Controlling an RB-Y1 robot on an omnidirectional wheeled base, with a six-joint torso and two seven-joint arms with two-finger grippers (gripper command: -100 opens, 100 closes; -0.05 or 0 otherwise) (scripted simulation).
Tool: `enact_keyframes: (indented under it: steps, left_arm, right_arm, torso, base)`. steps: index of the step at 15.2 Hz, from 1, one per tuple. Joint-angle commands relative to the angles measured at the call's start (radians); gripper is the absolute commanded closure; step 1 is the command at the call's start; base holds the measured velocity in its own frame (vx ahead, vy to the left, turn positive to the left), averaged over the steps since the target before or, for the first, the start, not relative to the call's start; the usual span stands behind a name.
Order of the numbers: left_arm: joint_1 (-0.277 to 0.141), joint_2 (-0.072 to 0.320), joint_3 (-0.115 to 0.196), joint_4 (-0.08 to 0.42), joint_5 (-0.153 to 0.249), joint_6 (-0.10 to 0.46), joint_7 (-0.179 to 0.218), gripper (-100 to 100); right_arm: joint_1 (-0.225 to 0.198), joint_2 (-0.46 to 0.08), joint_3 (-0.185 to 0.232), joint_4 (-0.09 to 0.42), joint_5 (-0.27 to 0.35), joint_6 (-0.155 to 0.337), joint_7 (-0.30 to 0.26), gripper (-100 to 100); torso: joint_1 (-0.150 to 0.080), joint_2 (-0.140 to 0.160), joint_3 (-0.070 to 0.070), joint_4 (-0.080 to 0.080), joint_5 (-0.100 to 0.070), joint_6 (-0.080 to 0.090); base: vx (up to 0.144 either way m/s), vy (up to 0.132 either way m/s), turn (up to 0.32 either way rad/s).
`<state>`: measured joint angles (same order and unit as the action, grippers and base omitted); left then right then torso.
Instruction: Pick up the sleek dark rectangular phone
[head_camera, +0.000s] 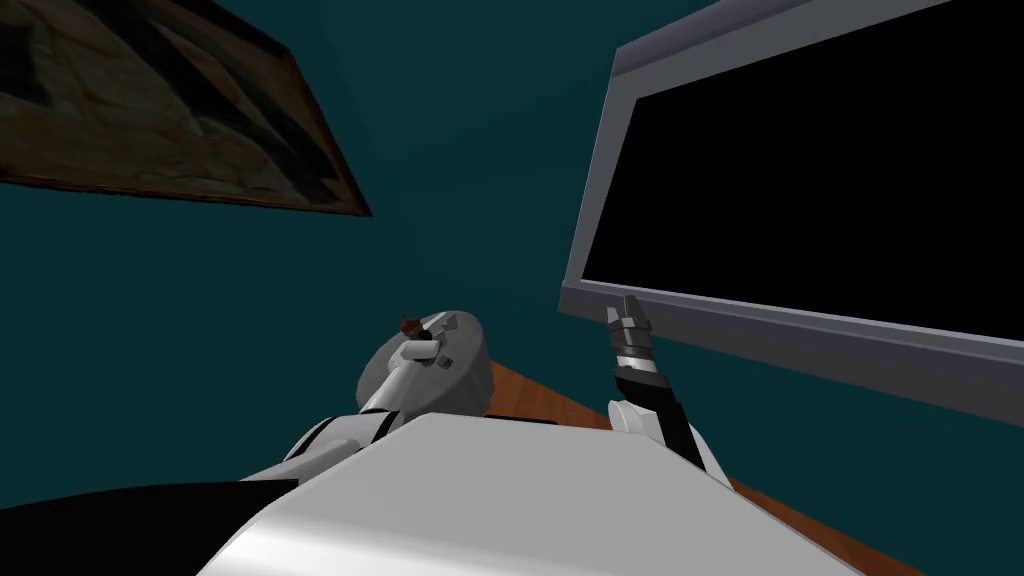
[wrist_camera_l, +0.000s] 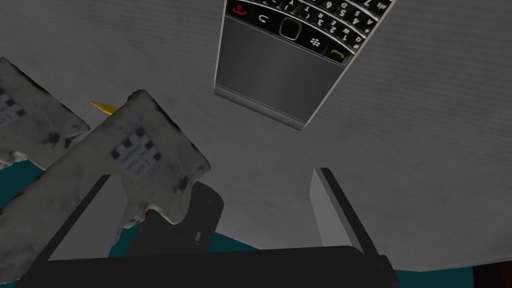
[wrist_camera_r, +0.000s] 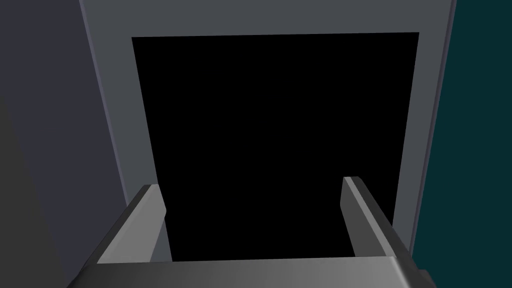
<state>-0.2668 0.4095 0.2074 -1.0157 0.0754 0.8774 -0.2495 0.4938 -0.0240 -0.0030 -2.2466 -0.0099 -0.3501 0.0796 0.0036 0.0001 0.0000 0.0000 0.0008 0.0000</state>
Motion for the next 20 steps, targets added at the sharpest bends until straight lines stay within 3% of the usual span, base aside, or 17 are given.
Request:
enact_keyframes:
  steps: [1, 4, 13, 18, 19, 20]
  left_arm:
    - [-0.008, 0.002, -0.005, 0.016, 0.007, 0.028, -0.002, -100]
    - [-0.053, 0.013, -0.032, 0.089, 0.04, 0.097, -0.008, -100]
    - [-0.134, 0.035, -0.094, 0.22, 0.109, 0.257, -0.018, -100]
    - [-0.164, 0.047, -0.12, 0.265, 0.137, 0.311, -0.022, -100]
    - [-0.159, 0.045, -0.113, 0.263, 0.132, 0.293, -0.023, -100]
    - [-0.163, 0.031, -0.115, 0.295, 0.119, 0.266, -0.011, -100]
  right_arm:
    - [0.0, 0.0, 0.0, 0.0, 0.0, 0.0, 0.0, 0]
    - [0.0, 0.0, 0.0, 0.0, 0.0, 0.0, 0.0, 0]
    - [0.0, 0.0, 0.0, 0.0, 0.0, 0.0, 0.0, 0]
    - [0.0, 0.0, 0.0, 0.0, 0.0, 0.0, 0.0, 0]
    - [0.0, 0.0, 0.0, 0.0, 0.0, 0.0, 0.0, 0]
    - [0.0, 0.0, 0.0, 0.0, 0.0, 0.0, 0.0, 0]
  torso:
    - [0.0, 0.0, 0.0, 0.0, 0.0, 0.0]
    - [0.0, 0.0, 0.0, 0.0, 0.0, 0.0]
    - [-0.001, -0.001, -0.001, 0.0, 0.0, 0.0]
    - [-0.001, -0.002, -0.001, 0.0, 0.0, 0.0]
    - [-0.001, -0.002, -0.001, 0.0, 0.0, 0.0]
    - [-0.001, -0.002, -0.001, -0.001, 0.0, -0.001]
  base:
    - [-0.02, 0.036, -0.06]
    - [-0.022, 0.038, -0.138]
    - [-0.014, 0.036, -0.119]
    - [0.0, 0.031, -0.093]
    - [0.004, 0.015, -0.026]
    - [-0.003, 0.029, -0.036]
